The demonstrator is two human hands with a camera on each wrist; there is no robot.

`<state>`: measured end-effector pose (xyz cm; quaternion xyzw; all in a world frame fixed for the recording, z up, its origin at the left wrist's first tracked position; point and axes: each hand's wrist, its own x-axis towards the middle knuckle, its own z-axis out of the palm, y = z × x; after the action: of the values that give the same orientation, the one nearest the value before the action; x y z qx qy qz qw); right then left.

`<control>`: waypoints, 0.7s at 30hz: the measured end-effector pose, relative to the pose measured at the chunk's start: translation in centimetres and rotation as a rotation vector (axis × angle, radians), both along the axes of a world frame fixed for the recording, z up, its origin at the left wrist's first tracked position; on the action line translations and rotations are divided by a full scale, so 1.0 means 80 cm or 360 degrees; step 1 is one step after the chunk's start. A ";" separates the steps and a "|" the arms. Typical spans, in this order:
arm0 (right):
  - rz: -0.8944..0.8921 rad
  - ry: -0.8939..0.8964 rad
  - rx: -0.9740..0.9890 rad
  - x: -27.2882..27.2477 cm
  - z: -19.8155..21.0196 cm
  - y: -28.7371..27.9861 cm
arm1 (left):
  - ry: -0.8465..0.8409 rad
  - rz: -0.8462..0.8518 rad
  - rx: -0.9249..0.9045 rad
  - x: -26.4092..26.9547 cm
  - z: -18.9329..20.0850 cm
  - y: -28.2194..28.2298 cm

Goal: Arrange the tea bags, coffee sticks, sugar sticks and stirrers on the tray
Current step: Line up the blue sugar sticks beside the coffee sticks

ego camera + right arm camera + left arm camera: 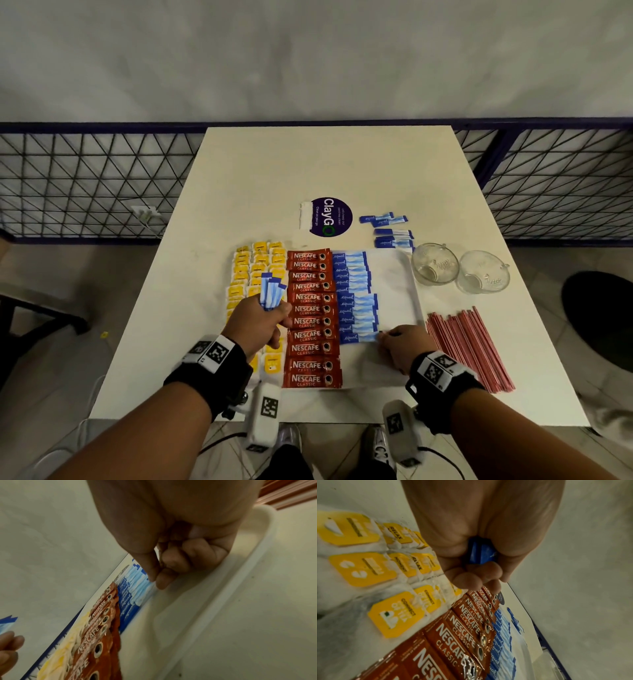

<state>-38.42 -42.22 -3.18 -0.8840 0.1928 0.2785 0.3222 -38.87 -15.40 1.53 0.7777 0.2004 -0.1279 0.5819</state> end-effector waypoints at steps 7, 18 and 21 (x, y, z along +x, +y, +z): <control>0.0125 -0.0034 -0.0225 -0.001 0.007 0.006 | -0.0001 0.0010 -0.0002 -0.003 0.001 0.003; 0.0184 -0.0003 -0.0255 0.001 0.005 0.007 | 0.0012 -0.0009 0.0000 -0.003 0.005 0.000; 0.0201 -0.0011 -0.0255 0.001 0.007 0.006 | 0.0017 -0.0018 0.0002 -0.002 0.006 -0.001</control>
<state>-38.36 -41.76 -2.63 -0.9183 0.1573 0.2790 0.2329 -39.03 -15.50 2.03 0.7786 0.1990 -0.1352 0.5796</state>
